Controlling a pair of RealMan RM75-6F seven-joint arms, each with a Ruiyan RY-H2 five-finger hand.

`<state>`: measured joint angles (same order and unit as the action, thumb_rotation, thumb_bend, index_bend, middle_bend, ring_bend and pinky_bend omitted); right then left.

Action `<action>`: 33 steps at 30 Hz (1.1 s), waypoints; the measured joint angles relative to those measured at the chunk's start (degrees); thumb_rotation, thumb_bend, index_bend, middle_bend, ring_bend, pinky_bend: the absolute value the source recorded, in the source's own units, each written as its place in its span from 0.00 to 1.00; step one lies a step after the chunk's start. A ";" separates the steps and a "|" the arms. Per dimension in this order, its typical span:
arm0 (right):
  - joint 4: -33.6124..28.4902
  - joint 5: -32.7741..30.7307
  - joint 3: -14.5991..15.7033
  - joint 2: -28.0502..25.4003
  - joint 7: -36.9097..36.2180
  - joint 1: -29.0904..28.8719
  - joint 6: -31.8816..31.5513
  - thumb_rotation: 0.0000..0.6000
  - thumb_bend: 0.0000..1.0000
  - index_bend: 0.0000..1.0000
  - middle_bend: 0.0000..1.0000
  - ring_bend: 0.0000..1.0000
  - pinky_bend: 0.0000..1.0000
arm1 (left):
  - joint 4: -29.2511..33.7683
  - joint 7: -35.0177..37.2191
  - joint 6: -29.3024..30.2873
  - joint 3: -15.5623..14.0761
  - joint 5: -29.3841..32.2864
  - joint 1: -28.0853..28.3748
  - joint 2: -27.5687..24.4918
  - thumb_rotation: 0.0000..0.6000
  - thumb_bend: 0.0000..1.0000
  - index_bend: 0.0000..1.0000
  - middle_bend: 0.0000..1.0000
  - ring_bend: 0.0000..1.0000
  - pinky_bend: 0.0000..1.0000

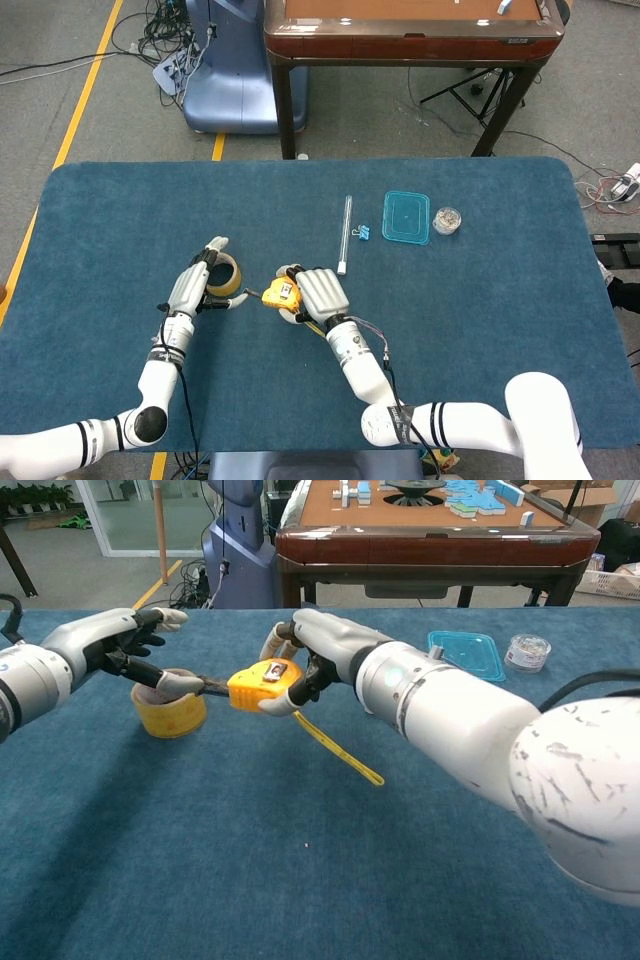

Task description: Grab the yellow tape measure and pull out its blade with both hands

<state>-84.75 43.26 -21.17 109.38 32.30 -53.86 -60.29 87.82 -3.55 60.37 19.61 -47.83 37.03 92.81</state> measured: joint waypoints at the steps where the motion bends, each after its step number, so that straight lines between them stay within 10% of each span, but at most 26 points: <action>1: -0.14 -0.01 0.06 -0.10 0.00 0.02 -0.11 1.00 0.78 0.63 0.67 0.59 0.35 | -0.10 -0.06 0.02 0.05 0.13 -0.01 -0.04 1.00 0.17 0.00 0.00 0.00 0.00; 14: -1.09 -0.28 0.47 -1.23 -0.72 0.14 -0.51 1.00 0.78 0.63 0.67 0.60 0.35 | -0.81 -1.03 -0.21 0.25 1.53 -0.22 -1.01 1.00 0.18 0.01 0.00 0.00 0.00; 33: -2.01 -0.11 1.01 -2.43 -1.84 0.50 -0.89 1.00 0.78 0.64 0.67 0.60 0.35 | -0.98 -0.17 -0.40 0.46 1.32 -0.61 -1.77 1.00 0.38 0.29 0.00 0.00 0.00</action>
<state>-86.76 43.15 -20.16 106.95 30.46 -53.36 -61.18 86.84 -3.72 59.97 20.07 -46.51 36.41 91.05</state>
